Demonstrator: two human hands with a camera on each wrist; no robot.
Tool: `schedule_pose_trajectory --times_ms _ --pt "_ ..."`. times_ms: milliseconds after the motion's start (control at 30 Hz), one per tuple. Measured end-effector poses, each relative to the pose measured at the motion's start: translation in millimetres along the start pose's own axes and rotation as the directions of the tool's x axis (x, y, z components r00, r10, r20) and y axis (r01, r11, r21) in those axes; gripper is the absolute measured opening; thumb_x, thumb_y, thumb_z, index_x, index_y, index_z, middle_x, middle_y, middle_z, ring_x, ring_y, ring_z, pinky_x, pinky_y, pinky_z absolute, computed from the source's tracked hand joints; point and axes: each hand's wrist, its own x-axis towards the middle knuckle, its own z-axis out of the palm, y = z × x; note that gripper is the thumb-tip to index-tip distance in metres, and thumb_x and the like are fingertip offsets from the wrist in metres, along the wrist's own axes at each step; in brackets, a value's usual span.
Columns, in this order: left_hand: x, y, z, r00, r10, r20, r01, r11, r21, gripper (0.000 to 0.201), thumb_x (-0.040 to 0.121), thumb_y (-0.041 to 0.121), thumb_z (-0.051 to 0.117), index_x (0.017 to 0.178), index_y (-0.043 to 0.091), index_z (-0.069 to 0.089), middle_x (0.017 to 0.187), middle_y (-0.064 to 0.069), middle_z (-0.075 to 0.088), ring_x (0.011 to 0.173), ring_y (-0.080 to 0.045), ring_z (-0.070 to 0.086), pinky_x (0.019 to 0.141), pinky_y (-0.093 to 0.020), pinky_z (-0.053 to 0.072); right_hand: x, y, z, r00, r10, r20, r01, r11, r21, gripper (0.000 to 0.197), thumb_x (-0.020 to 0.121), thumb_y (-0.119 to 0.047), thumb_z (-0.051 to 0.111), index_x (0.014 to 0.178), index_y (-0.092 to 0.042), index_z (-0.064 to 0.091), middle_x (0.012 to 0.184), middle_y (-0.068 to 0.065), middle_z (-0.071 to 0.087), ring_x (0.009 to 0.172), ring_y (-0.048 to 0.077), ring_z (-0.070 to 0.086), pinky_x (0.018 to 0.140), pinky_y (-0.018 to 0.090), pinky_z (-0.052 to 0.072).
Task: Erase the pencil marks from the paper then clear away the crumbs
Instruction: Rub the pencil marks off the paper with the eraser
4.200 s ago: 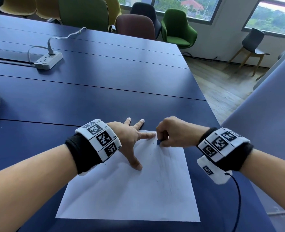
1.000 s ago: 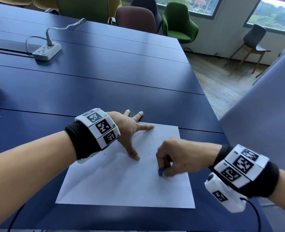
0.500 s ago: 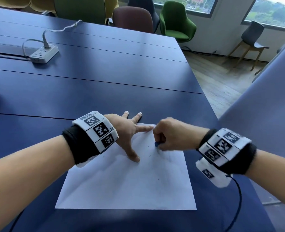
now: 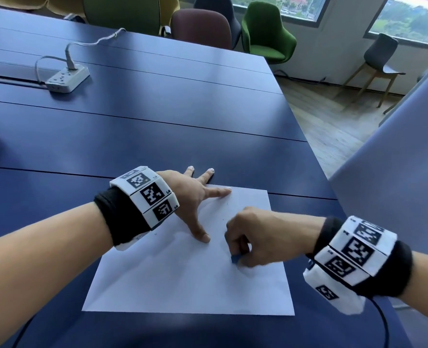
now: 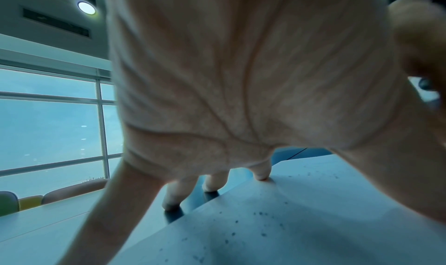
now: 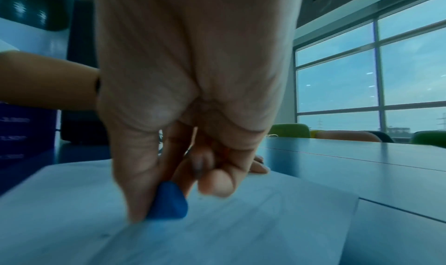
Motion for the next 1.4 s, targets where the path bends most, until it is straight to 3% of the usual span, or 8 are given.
schedule_pose_trajectory --times_ms 200,367,533,700,867,1100,1300,1400 --pt "-0.6 -0.1 0.2 1.0 -0.005 -0.008 0.005 1.0 0.01 0.12 0.06 0.078 0.071 0.143 0.062 -0.014 0.16 0.012 -0.027 0.149 -0.032 -0.016 0.115 -0.058 0.022 3.8 7.1 -5.9 0.991 0.033 -0.133 -0.04 0.998 -0.047 0.007 0.076 -0.015 0.069 0.072 -0.015 0.064 0.076 -0.002 0.066 0.07 0.014 0.058 0.065 0.031 0.052" --pt "0.6 -0.9 0.3 1.0 0.004 -0.013 -0.003 1.0 0.01 0.12 0.06 0.079 0.071 0.143 0.062 -0.014 0.16 0.012 -0.026 0.149 -0.034 -0.016 0.115 -0.058 0.023 -16.0 -6.9 6.3 0.992 0.001 0.127 0.004 0.999 -0.032 0.006 0.075 -0.012 0.068 0.069 -0.013 0.065 0.074 0.0 0.064 0.063 0.013 0.056 0.051 0.02 0.043" --pt "1.5 -1.2 -0.4 1.0 0.009 -0.004 -0.009 1.0 0.008 0.12 0.06 0.079 0.071 0.144 0.062 -0.014 0.16 0.011 -0.027 0.148 -0.035 -0.017 0.115 -0.057 0.021 -12.6 8.8 3.0 0.994 0.072 -0.088 -0.071 0.997 0.01 0.008 0.074 -0.014 0.064 0.079 -0.016 0.07 0.077 -0.002 0.067 0.071 0.012 0.06 0.063 0.027 0.052" --pt "-1.2 -0.6 -0.7 1.0 0.013 -0.009 -0.013 1.0 -0.002 0.12 0.061 0.076 0.072 0.145 0.061 -0.013 0.16 0.011 -0.026 0.148 -0.034 -0.016 0.114 -0.057 0.022 -21.2 -0.5 6.9 0.998 0.039 0.057 -0.041 0.999 0.028 0.005 0.077 -0.016 0.066 0.079 -0.015 0.069 0.079 0.0 0.065 0.072 0.016 0.06 0.064 0.034 0.053" --pt "-2.3 -4.1 2.2 0.999 0.026 -0.029 -0.026 1.0 -0.014 0.12 0.06 0.076 0.073 0.145 0.061 -0.01 0.16 0.012 -0.026 0.149 -0.03 -0.017 0.114 -0.057 0.025 -12.0 28.2 -1.4 0.951 0.113 -0.286 -0.128 0.991 -0.032 0.002 0.081 -0.023 0.067 0.08 -0.021 0.066 0.101 -0.009 0.053 0.083 0.006 0.053 0.074 0.019 0.045" --pt "-17.3 -18.9 10.5 0.999 0.03 -0.027 -0.029 1.0 0.007 0.121 0.06 0.078 0.072 0.146 0.06 -0.011 0.159 0.014 -0.027 0.15 -0.025 -0.015 0.113 -0.055 0.029 -14.5 37.0 7.2 0.943 0.115 -0.311 -0.112 0.993 0.028 0.015 0.08 -0.018 0.069 0.072 -0.027 0.059 0.122 -0.015 0.055 0.084 -0.027 0.04 0.07 -0.002 0.029" --pt "-26.6 -7.2 10.4 0.993 0.096 -0.064 -0.094 0.995 0.03 0.115 0.07 0.068 0.073 0.154 0.044 -0.002 0.162 0.011 -0.021 0.151 -0.024 -0.009 0.116 -0.048 0.024 -8.6 30.7 5.5 0.936 0.105 -0.336 -0.115 0.993 -0.011 0.003 0.079 -0.021 0.067 0.081 -0.019 0.068 0.107 -0.009 0.06 0.09 0.01 0.056 0.077 0.023 0.045" --pt "-23.8 -1.5 14.9 0.99 0.112 -0.089 -0.113 0.994 0.003 0.119 0.068 0.072 0.072 0.155 0.038 -0.001 0.164 0.005 -0.014 0.151 -0.031 -0.005 0.118 -0.045 0.024 -2.4 28.2 -6.5 0.933 0.111 -0.342 -0.12 0.993 -0.004 0.004 0.081 -0.022 0.067 0.084 -0.022 0.07 0.088 -0.011 0.059 0.079 0.009 0.056 0.074 0.027 0.049"
